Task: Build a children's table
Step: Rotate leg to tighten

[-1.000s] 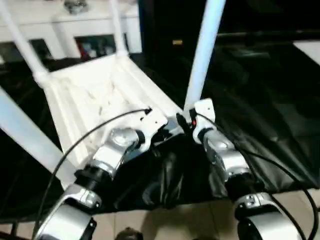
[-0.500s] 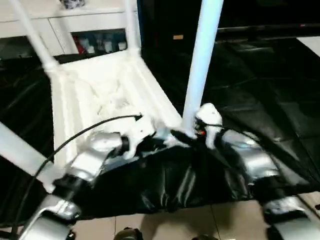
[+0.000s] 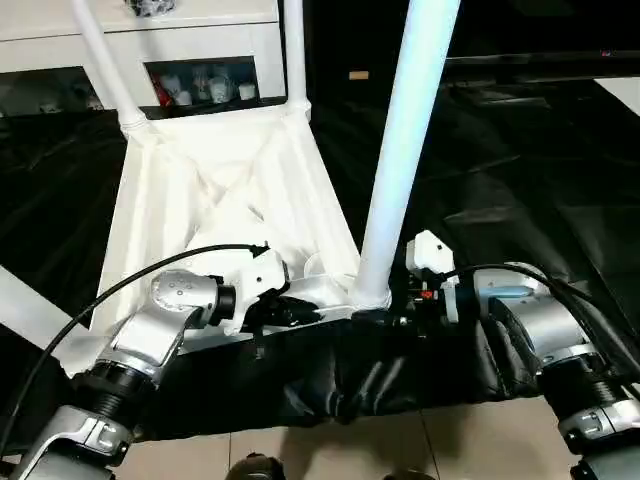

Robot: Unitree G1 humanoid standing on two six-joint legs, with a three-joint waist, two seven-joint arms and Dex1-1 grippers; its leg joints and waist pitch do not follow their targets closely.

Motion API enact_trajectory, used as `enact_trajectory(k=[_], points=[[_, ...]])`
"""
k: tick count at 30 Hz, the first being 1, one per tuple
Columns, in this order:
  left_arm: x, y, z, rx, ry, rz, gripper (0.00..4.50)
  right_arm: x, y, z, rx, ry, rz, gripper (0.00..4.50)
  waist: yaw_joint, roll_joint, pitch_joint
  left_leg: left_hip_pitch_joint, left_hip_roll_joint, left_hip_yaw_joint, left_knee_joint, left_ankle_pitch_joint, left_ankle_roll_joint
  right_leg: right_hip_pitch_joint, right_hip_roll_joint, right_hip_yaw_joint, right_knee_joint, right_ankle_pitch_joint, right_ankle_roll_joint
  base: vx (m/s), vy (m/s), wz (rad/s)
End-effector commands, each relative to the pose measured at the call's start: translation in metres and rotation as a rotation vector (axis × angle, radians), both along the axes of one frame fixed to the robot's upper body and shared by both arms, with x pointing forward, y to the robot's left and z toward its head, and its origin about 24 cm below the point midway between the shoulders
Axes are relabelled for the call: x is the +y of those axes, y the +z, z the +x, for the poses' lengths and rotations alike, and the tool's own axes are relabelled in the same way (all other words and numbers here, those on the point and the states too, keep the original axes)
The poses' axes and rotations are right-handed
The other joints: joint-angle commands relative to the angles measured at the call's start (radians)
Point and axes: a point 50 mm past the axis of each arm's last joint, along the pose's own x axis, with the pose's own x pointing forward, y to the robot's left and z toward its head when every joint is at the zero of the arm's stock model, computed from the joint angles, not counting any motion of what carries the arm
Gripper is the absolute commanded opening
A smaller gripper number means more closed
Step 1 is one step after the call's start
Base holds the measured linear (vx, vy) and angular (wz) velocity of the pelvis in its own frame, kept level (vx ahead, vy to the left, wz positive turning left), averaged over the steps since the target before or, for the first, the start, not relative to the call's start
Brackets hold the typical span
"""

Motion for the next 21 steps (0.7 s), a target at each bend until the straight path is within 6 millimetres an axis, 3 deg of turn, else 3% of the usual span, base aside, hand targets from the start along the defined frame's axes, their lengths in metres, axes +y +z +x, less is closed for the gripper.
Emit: enact_trajectory(k=[1, 11, 21], points=[[-0.005, 0.006, -0.002, -0.009, -0.031, -0.054, 0.0, 0.002, 0.003, 0.0, -0.001, 0.034, -0.019, 3.62, 0.004, -0.022, -0.085, 0.019, 0.05, -0.009, -0.055, -0.072, 0.126, 0.047, -0.057, 0.043, -0.06, 0.033, -0.294, 0.0, 0.0, 0.0], [-0.004, 0.005, -0.003, 0.001, -0.033, -0.051, 0.0, 0.002, 0.003, 0.0, 0.012, 0.047, -0.018, 2.88, 0.005, -0.024, -0.088, 0.019, 0.049, -0.009, -0.051, -0.06, 0.13, 0.047, -0.055, 0.042, -0.056, 0.049, -0.293, 0.0, 0.0, 0.0], [-0.003, 0.003, -0.002, 0.006, -0.014, -0.052, 0.0, 0.003, -0.007, -0.007, 0.05, 0.053, -0.02, 2.67, 0.005, -0.023, -0.089, 0.019, 0.048, -0.009, -0.049, -0.076, 0.121, 0.047, -0.055, 0.043, -0.056, 0.028, -0.293, 0.0, 0.0, 0.0]])
